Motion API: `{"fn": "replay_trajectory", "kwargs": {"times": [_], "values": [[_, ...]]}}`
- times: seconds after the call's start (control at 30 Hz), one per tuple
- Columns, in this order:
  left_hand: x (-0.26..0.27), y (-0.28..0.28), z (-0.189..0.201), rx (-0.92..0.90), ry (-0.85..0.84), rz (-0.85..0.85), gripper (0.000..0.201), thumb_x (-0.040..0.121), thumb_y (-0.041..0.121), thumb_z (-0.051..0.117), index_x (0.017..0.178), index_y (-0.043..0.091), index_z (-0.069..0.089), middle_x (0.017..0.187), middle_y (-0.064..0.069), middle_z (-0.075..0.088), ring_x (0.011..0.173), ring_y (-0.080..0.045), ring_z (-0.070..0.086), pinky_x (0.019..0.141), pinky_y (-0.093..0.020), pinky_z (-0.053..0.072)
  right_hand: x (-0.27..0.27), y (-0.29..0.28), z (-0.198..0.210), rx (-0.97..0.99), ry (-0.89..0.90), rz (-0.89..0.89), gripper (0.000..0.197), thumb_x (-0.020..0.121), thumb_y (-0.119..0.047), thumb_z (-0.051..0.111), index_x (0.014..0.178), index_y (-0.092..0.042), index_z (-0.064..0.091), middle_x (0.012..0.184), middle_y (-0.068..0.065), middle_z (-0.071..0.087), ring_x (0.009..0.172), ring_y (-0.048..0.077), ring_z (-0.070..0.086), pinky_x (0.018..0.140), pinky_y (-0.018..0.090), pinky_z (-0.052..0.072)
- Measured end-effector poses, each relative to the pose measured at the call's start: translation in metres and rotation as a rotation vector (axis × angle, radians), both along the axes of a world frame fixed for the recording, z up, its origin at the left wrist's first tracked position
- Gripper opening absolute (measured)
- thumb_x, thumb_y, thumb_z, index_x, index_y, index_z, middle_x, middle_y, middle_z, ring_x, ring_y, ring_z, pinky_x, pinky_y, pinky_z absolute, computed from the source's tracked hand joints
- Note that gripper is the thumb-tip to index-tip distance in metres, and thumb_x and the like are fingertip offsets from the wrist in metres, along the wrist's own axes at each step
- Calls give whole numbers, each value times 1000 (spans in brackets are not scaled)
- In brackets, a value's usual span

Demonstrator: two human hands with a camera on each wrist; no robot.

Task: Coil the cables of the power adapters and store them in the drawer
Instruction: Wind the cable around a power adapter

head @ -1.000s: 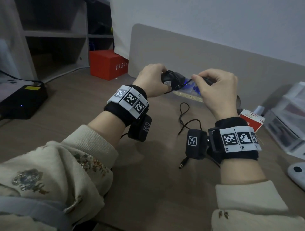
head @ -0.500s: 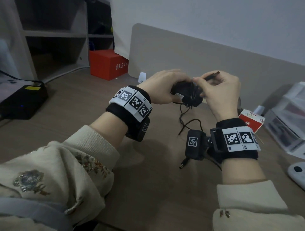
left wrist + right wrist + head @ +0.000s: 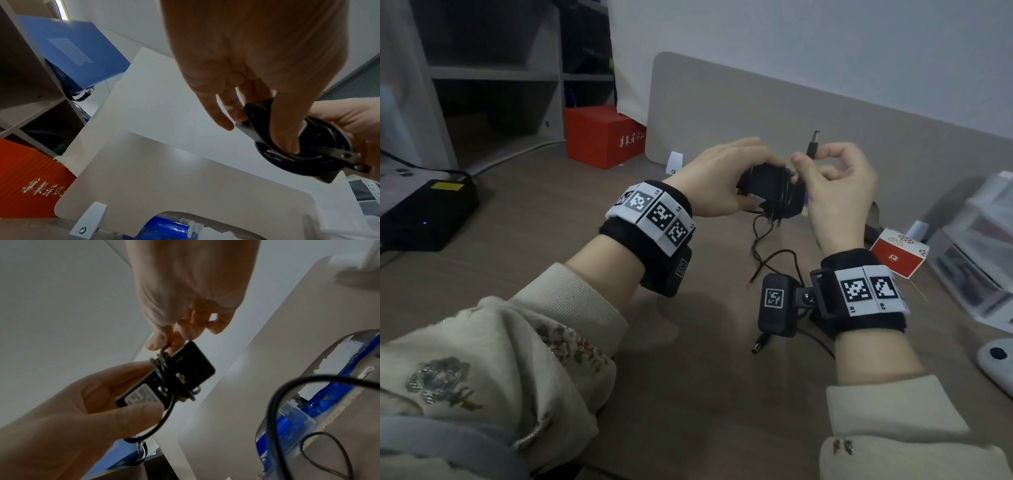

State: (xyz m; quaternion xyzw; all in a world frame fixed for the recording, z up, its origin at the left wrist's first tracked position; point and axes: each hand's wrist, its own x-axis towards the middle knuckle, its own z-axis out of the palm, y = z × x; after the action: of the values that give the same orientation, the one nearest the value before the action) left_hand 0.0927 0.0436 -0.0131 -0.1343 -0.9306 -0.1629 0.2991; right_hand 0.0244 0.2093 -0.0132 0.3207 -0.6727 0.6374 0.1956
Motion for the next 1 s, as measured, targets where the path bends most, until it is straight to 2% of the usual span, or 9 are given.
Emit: {"fn": "replay_trajectory", "kwargs": {"times": [0.17,0.23,0.33,0.4,0.53,0.6,0.73,0.83,1.0], "values": [[0,0,0,29,-1,-4,50,80,16,77,127,17,60,101,10,45,77,3,48,71,-5,35,1,-2,2,8,9,17,11,94,-14,62,102,-8,69,69,-2,63,62,4,61,72,43,56],[0,-1,0,23,0,-4,50,80,16,77,127,16,60,101,10,46,78,-1,48,74,-10,37,0,-3,2,3,-2,40,11,96,-12,59,101,-11,69,68,-3,61,61,3,57,74,40,55],[-1,-3,-2,-30,5,11,50,79,20,78,125,18,60,107,4,56,96,-16,52,89,-30,44,0,-4,3,-19,-57,61,16,98,-11,55,97,-11,70,65,-1,57,63,4,55,80,35,54],[-2,-3,-4,-24,-1,-1,51,79,20,79,126,16,60,110,0,59,104,-23,53,96,-33,40,-2,-2,5,-37,-119,74,21,99,-10,53,92,-3,71,71,1,59,66,3,55,82,31,53],[-3,-3,-4,76,-27,-65,51,80,10,77,127,12,59,109,0,54,102,-20,56,91,-29,48,-2,1,7,4,-174,108,36,99,-11,52,64,-16,60,80,14,55,77,-3,61,89,28,51],[-2,-4,-4,72,-20,-78,51,80,8,77,127,11,59,108,4,51,101,-18,56,89,-24,48,-2,0,7,2,-181,123,34,98,-11,54,64,-15,59,77,13,54,78,-3,62,92,29,50],[0,-6,-1,62,-21,-91,50,81,6,75,128,12,59,109,5,50,104,-17,57,93,-27,50,-3,-1,6,-84,-216,125,12,97,-10,57,94,-6,68,68,-2,58,57,0,53,67,18,53],[0,-6,1,51,-40,-86,52,81,8,76,130,12,59,110,4,51,103,-17,56,92,-29,49,-4,-2,7,-144,-189,116,12,95,-8,59,88,-12,67,62,-12,65,56,2,54,70,27,52],[-1,-6,1,99,-54,-114,56,80,8,77,133,11,59,110,3,52,104,-16,55,92,-22,47,-5,-3,4,-135,-163,97,10,95,-8,60,91,-13,68,64,-12,66,59,1,57,81,33,53]]}}
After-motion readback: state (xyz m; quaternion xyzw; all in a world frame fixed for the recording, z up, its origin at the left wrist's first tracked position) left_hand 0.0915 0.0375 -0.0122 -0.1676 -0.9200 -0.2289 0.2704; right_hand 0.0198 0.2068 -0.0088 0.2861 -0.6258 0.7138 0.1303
